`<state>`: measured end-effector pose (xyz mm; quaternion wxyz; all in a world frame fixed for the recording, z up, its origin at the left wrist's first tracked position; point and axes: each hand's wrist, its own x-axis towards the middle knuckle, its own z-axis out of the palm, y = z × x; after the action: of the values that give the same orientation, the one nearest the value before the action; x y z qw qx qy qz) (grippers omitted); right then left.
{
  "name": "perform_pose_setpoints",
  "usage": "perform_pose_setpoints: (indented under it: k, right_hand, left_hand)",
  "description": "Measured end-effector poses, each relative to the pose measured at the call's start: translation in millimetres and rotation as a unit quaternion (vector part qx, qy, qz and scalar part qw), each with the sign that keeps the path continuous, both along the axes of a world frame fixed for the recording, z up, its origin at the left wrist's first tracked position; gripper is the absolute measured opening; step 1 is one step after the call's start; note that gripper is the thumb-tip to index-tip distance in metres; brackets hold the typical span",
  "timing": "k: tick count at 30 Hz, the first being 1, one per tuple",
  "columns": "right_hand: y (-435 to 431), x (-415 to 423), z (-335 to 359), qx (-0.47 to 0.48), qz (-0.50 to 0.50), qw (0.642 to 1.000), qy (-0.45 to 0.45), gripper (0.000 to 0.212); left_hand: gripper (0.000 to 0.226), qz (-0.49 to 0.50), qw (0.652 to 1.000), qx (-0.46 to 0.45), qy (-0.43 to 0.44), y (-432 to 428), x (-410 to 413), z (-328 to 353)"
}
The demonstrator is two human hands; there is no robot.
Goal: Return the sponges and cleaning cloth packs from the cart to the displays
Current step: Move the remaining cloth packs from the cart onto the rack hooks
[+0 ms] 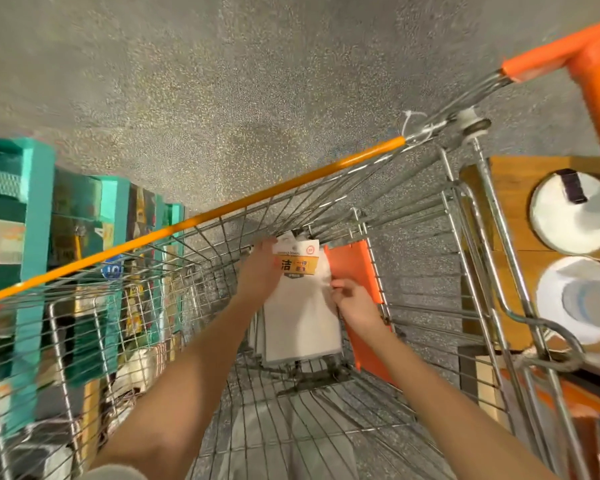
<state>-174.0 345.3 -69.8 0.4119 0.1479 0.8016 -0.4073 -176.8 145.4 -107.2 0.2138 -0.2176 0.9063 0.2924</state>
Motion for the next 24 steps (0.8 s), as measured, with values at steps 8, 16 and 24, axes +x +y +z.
perform_pose_setpoints:
  k: [8, 16, 24]
  right_hand:
    - [-20.0, -10.4, 1.1, 0.021, 0.036, 0.999, -0.004, 0.026]
    - [-64.2, -44.8, -27.4, 0.090, 0.220, 0.968, 0.078, 0.034]
    - [-76.7, -54.0, -66.4, 0.173, 0.379, 0.904, 0.102, 0.072]
  left_hand:
    - [0.013, 0.287, 0.928, 0.238, -0.025, -51.1, 61.5, 20.8]
    - [0.005, 0.419, 0.862, 0.285, -0.019, -105.0, 104.8, 33.0]
    - [0.007, 0.443, 0.841, 0.309, -0.019, -115.0, 122.4, 26.5]
